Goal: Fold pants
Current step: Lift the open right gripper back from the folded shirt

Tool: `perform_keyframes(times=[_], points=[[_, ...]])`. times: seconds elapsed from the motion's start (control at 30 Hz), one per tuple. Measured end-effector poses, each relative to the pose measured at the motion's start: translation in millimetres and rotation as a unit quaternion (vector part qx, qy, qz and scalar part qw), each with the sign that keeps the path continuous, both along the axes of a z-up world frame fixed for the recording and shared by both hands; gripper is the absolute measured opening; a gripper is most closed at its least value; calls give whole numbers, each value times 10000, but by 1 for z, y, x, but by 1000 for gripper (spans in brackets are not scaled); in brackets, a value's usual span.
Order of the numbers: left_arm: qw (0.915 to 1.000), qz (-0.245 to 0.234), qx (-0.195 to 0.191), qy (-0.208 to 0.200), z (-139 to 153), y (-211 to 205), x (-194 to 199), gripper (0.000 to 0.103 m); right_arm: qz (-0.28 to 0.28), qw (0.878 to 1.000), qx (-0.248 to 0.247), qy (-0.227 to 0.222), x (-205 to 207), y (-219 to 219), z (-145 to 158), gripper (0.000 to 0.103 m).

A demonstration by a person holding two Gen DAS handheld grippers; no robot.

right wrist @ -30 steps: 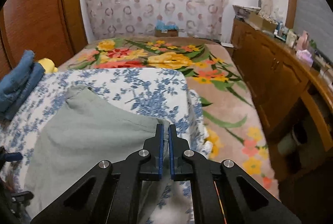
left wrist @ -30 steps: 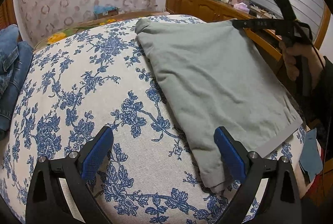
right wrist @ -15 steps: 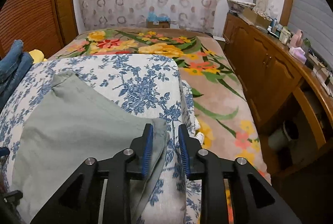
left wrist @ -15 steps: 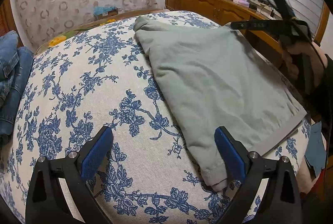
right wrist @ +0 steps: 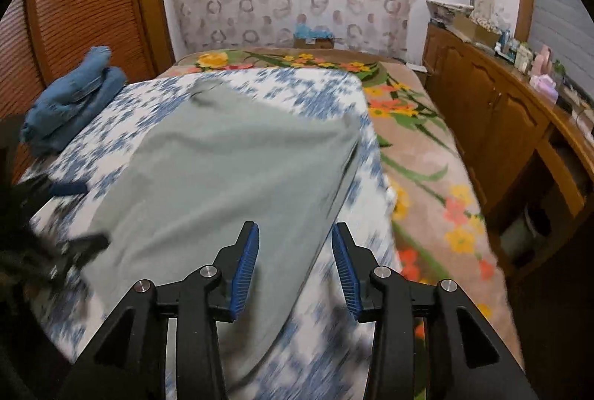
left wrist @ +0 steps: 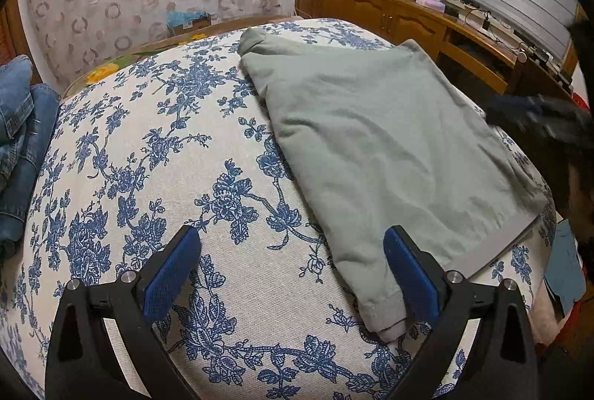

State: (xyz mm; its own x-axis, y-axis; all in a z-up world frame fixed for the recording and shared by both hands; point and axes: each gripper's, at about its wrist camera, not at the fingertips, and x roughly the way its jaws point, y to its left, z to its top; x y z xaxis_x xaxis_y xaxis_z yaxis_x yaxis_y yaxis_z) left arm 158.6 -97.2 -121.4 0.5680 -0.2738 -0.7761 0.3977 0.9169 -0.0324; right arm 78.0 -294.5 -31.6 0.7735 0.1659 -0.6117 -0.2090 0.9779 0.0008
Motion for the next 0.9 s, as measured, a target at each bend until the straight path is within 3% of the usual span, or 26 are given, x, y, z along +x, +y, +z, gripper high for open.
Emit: perform_keyframes(times=[0.17, 0.37, 0.67, 0.9], points=[[10000, 6, 5, 2, 0, 0, 0, 100, 16, 9993, 380, 56, -33, -7, -6, 42], [10000, 15, 9, 4, -1, 1, 1, 101, -68, 9995, 290, 71, -53, -6, -10, 42], [10000, 21, 14, 2, 0, 0, 1, 101, 17, 9987, 417, 288, -59, 1, -18, 42], [10000, 28, 12, 5, -1, 0, 1, 102, -52, 9993, 361, 122, -61, 5, -20, 42]])
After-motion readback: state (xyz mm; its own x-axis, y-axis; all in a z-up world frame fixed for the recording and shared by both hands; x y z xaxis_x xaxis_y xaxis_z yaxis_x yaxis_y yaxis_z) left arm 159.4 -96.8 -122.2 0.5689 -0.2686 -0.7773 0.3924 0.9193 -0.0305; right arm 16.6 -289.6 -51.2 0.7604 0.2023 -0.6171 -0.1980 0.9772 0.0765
